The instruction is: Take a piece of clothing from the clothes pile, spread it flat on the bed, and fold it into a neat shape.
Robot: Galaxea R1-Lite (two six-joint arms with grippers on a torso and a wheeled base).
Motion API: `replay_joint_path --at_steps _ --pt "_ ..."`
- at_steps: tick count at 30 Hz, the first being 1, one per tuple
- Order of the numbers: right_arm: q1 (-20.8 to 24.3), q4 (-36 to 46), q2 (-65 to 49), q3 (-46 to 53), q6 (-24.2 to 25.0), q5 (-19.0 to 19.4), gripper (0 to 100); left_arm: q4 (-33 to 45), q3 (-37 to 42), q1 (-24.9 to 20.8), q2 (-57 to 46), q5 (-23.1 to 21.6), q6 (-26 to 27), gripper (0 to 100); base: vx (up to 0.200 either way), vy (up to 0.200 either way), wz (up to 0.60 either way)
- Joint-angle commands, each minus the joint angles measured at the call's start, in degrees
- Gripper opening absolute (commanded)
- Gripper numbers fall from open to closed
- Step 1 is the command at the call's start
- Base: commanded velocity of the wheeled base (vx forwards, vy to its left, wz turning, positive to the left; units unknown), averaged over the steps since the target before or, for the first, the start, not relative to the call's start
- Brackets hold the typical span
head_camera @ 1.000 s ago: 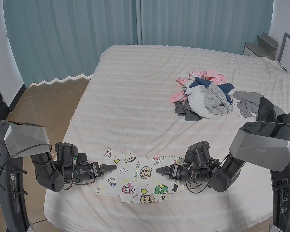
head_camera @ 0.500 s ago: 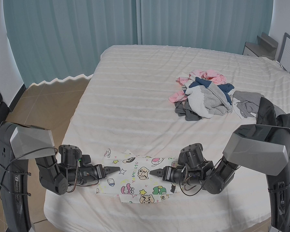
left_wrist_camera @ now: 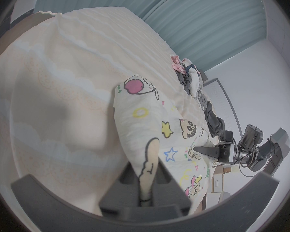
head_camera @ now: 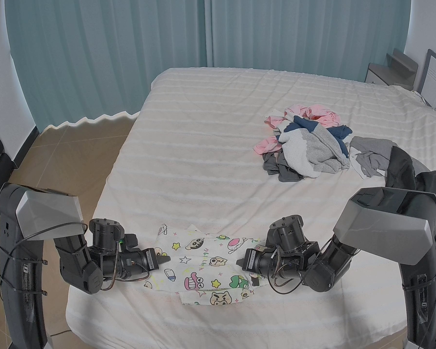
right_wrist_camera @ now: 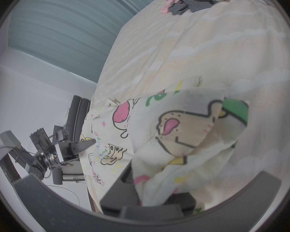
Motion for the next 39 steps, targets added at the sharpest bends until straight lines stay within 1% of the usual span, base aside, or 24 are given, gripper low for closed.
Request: replay_joint_path --at_steps 1,2,4,9,12,15,16,19,22,25,31,35,36,37,39 --pt "0.09 -0.16 -1.35 -0.01 2.38 0.20 0 -0.04 0.76 -0.05 -0.84 1.13 -0.12 0 0.000 0.000 0.00" --pt "0.09 -0.16 -1.53 0.07 2.64 0.20 0 0.05 0.76 -0.05 -0.93 1.31 -0.12 0 0.000 0.000 0.00" --pt "0.09 0.02 -2.94 0.51 4.23 0.28 0 0.32 1.29 -0.23 -3.13 3.33 -0.47 0 0.000 0.000 0.00" --pt "0.01 -0.07 -6.28 2.27 4.31 0.28 0 0.76 2.52 -1.37 -6.99 6.23 -4.95 0 0.000 0.000 0.00" --pt "0.01 0.02 -9.00 3.85 4.40 0.37 0 1.81 2.70 -1.37 -8.22 7.99 -6.01 0 0.000 0.000 0.00" --pt "0.01 0.02 -10.32 4.82 4.40 0.37 0 2.43 3.31 -1.37 -9.28 8.34 -6.09 0 0.000 0.000 0.00" --pt "0.09 -0.07 -11.37 6.23 4.40 0.37 0 2.60 4.72 -1.81 -11.56 8.69 -6.27 0 0.000 0.000 0.00" --pt "0.09 -0.16 -12.08 7.02 4.49 0.37 0 2.69 5.86 -2.95 -13.94 8.78 -6.88 0 0.000 0.000 0.00" --pt "0.09 -0.07 -12.95 7.11 4.49 0.37 0 3.74 5.95 -3.31 -15.78 8.87 -7.41 0 0.000 0.000 0.00" --pt "0.09 0.02 -13.75 7.11 4.49 0.37 0 6.91 5.51 -3.39 -17.72 8.87 -7.50 0 0.000 0.000 0.00" --pt "0.01 0.55 -16.03 7.46 4.49 0.37 0 8.40 5.95 -4.10 -20.35 8.87 -8.12 0 0.000 0.000 0.00" --pt "0.01 0.55 -17.26 9.13 4.49 0.37 0 8.40 5.95 -4.27 -20.26 11.15 -9.96 0 0.000 0.000 0.00" --pt "0.01 0.55 -17.26 9.13 4.49 0.37 0 8.40 5.95 -4.27 -20.26 11.15 -9.96 0 0.000 0.000 0.00" --pt "0.01 0.46 -17.53 9.83 4.49 0.37 0 8.40 5.77 -4.54 -20.18 11.95 -11.19 0 0.000 0.000 0.00" --pt "0.01 0.46 -17.61 10.18 4.49 0.37 0 8.49 6.12 -4.80 -20.35 11.95 -11.37 0 0.000 0.000 0.00"
